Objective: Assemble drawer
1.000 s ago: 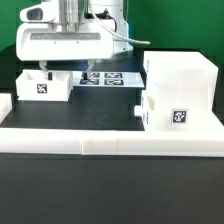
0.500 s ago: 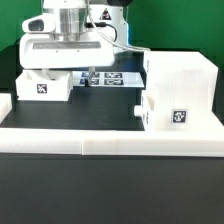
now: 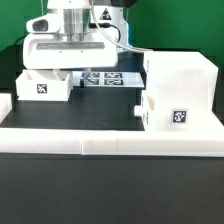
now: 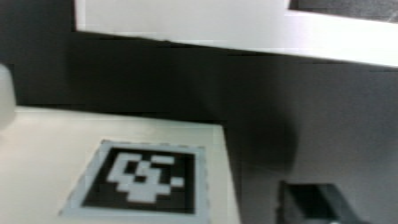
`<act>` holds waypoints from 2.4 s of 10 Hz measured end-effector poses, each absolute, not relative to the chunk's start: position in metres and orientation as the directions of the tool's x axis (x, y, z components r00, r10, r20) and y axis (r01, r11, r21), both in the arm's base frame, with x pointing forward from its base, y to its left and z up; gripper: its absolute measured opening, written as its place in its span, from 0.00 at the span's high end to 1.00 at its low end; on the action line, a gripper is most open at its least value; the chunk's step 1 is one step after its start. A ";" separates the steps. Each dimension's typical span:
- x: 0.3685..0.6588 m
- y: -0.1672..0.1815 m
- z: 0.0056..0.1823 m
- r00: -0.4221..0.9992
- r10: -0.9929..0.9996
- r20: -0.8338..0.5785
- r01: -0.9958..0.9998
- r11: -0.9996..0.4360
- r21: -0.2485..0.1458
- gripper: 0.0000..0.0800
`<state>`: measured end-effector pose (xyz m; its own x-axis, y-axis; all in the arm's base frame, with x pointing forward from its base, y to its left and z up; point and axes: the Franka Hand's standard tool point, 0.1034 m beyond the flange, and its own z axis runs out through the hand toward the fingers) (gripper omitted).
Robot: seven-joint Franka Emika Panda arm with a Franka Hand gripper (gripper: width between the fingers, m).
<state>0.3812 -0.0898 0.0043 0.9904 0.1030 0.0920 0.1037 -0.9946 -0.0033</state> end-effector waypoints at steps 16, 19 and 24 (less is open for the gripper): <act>0.446 -0.028 0.041 0.963 0.244 0.117 0.249 -0.968 -0.033 0.95; 0.443 -0.029 0.039 0.907 0.406 0.116 0.410 -0.912 -0.012 0.95; 0.472 -0.035 0.048 0.523 0.850 0.065 0.851 -0.525 0.022 0.95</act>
Offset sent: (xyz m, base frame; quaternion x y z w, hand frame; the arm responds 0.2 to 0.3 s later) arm 0.0000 0.0000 0.0000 0.0000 0.0000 0.0000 1.0000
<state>0.4718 -0.0346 0.0484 0.5230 0.8499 0.0649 0.8507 -0.5252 0.0220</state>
